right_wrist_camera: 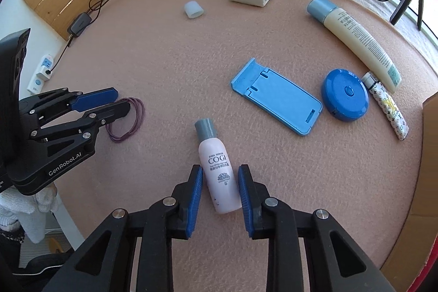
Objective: Organize objects
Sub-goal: 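Grasp the pink bottle with the right tool while the left tool grasps the rubber band, then carry both to the box, open the right tool on the bottle while the left drops the band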
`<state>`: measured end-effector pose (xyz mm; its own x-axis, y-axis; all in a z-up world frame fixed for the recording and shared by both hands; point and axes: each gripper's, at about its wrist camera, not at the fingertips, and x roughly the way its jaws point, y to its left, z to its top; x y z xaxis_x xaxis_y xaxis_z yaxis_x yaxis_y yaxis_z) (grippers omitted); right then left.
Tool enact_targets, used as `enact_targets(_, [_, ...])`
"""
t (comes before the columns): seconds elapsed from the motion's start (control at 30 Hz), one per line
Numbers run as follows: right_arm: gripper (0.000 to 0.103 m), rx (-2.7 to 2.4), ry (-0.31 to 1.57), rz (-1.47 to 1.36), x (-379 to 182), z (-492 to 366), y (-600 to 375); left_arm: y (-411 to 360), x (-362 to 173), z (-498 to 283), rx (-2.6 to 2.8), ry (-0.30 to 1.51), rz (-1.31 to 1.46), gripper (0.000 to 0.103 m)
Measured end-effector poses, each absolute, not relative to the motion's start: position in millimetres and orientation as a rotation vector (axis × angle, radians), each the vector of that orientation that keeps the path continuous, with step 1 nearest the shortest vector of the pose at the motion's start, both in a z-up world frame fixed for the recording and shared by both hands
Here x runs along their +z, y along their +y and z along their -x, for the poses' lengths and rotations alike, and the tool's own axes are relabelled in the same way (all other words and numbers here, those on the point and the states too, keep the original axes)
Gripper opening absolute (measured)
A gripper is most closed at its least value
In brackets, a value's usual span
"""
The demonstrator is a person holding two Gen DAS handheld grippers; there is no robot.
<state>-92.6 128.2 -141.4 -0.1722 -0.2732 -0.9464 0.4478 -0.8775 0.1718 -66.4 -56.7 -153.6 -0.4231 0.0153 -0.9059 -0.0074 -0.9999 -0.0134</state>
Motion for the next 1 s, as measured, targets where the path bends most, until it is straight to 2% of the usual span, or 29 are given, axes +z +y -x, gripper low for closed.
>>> enact_targets(0.07, [0.019,-2.094,0.184,-1.641,-142,93,129,-54,-153,71,2.63,-0.023,1.67,0.011])
enact_targets(0.13, [0.019,-2.107,0.166,-1.637,-142,92,132,-53,-153,73,2.611,-0.065,1.659,0.003])
enact_targets(0.53, [0.019,-2.211,0.0,-1.58,-119,79,165,-61,-128,57,2.614,-0.246,1.587,0.003])
enact_targets(0.77, [0.019,-2.31,-0.128,-1.527,-89,66,212,-41,-92,56,2.624,-0.241,1.464,0.003])
enact_targets(1.0, [0.019,-2.457,-0.221,-1.494,-64,50,276,12,-60,66,2.557,-0.19,1.34,0.003])
